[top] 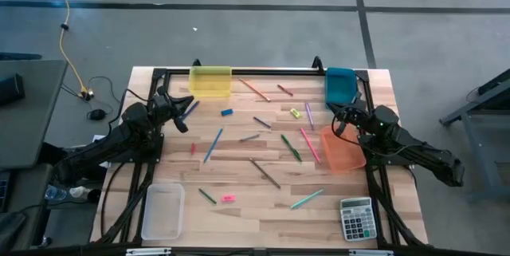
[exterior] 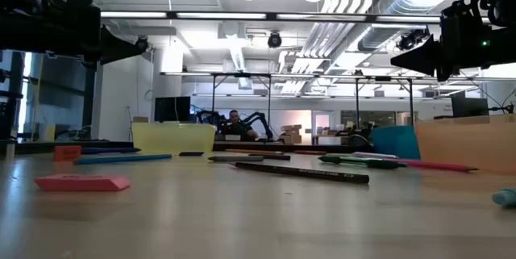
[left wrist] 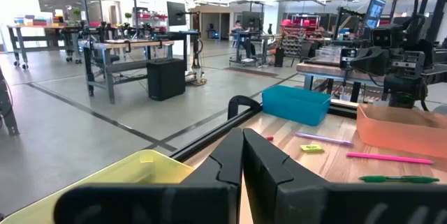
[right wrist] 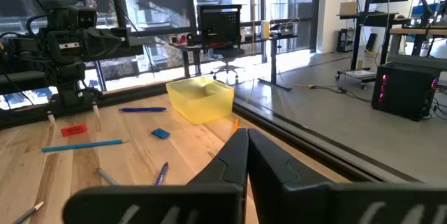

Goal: Sort crayons/erasers/pens/pencils in bins

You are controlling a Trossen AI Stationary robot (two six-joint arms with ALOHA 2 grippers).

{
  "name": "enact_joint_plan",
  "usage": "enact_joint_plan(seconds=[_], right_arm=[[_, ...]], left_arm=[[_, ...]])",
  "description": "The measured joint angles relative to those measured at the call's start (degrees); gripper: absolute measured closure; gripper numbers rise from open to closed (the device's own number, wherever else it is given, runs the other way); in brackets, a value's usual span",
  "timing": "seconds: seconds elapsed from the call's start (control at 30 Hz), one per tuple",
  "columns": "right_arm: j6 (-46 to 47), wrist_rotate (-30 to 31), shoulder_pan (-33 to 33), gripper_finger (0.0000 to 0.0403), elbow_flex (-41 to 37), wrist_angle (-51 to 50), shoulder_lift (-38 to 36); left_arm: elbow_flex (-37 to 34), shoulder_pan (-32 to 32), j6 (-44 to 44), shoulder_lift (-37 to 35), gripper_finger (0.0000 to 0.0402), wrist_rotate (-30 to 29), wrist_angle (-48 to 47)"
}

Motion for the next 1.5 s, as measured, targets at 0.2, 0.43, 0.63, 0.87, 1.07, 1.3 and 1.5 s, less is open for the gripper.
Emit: enact_joint_plan(seconds=[0.2, 0.43, 0.63, 0.87, 1.07, 1.3, 1.5], right_arm=[[0.02, 0.00, 0.00, 0.0402, 0.00, -0.02, 0.00], [0.01, 0.00, -0.01, 0.0402, 0.00, -0.01, 0.00], [0.00, 0.02, -0.02, 0.0402, -0.02, -0.01, 0.00], [0.02, 0.02, 0.00, 0.0402, -0.02, 0.17, 0.00], [9.18, 0.00, 0.00, 0.0402, 0.00, 0.40, 0.00], [7.69, 0.02, -0.02, 0.0402, 0.20, 2.80, 0.00], [11.74, -0.17, -0.02, 0.0402, 0.30, 12.17, 0.01]], left_arm=[[0.00, -0.01, 0.00, 0.00, 0.0401, 0.00, -0.02], [0.00, 0.01, 0.00, 0.00, 0.0401, -0.02, 0.00], [0.00, -0.01, 0.00, 0.00, 0.0401, -0.02, -0.02], [0.00, 0.00, 0.00, 0.00, 0.0401, 0.00, -0.01], [0.00, 0.01, 0.00, 0.00, 0.0401, -0.02, 0.00], [0.00, 0.01, 0.00, 0.00, 0.0401, -0.02, 0.00], [0.00, -0.01, 0.00, 0.00, 0.0401, -0.02, 0.00]])
